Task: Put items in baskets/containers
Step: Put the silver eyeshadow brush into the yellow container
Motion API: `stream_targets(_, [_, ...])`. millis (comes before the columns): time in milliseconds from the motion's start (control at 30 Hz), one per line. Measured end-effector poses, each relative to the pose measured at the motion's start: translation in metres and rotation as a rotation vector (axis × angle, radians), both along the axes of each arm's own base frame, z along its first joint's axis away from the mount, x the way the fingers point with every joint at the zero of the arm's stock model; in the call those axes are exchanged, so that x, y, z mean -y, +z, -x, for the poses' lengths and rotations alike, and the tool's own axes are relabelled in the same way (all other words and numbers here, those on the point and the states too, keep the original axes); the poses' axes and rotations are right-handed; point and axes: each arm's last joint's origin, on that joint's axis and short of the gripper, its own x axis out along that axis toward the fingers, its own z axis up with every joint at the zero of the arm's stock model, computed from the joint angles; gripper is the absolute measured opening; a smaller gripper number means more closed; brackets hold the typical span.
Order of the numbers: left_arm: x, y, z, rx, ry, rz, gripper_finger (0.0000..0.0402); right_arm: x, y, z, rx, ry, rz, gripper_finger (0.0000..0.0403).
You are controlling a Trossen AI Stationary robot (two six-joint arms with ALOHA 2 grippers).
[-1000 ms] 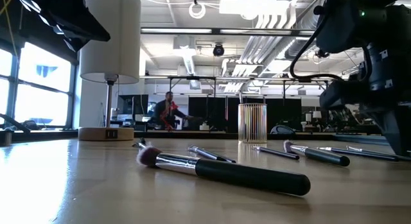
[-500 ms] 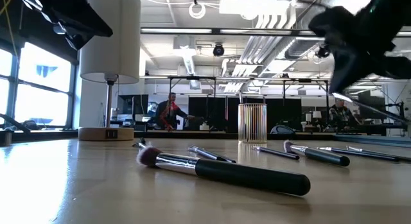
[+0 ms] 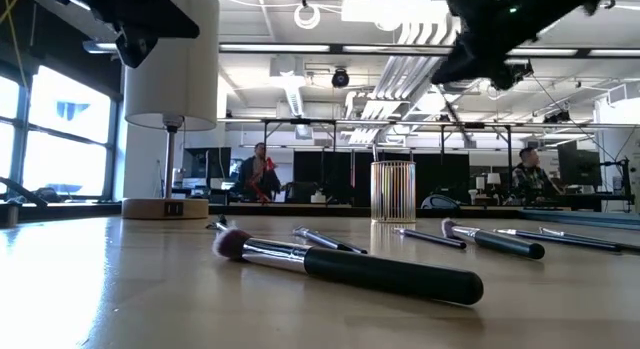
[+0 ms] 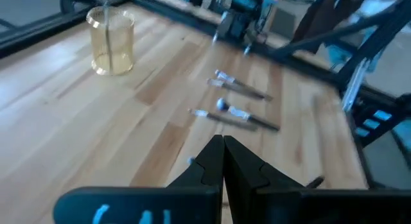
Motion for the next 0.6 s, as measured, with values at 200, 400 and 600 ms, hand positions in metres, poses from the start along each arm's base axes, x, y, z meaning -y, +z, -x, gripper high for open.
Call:
stream_targets(200, [0.002,-0.009,-0.013,-0.016,0.112,-0.054,0.0000,0.073,0.008,-0.010,0.191,0.146,0.211,0.0000])
stream_targets(400, [0.005,-0.017,-0.025,-0.024,0.172,-0.085,0.0001,0.118,-0.023,-0.030,0.219,0.241,0.287,0.0000])
stream_targets(600, [0.005,-0.025,-0.032,-0.005,0.318,-0.032,0.0040,0.130,-0.061,-0.040,0.124,0.285,0.147,0.0009])
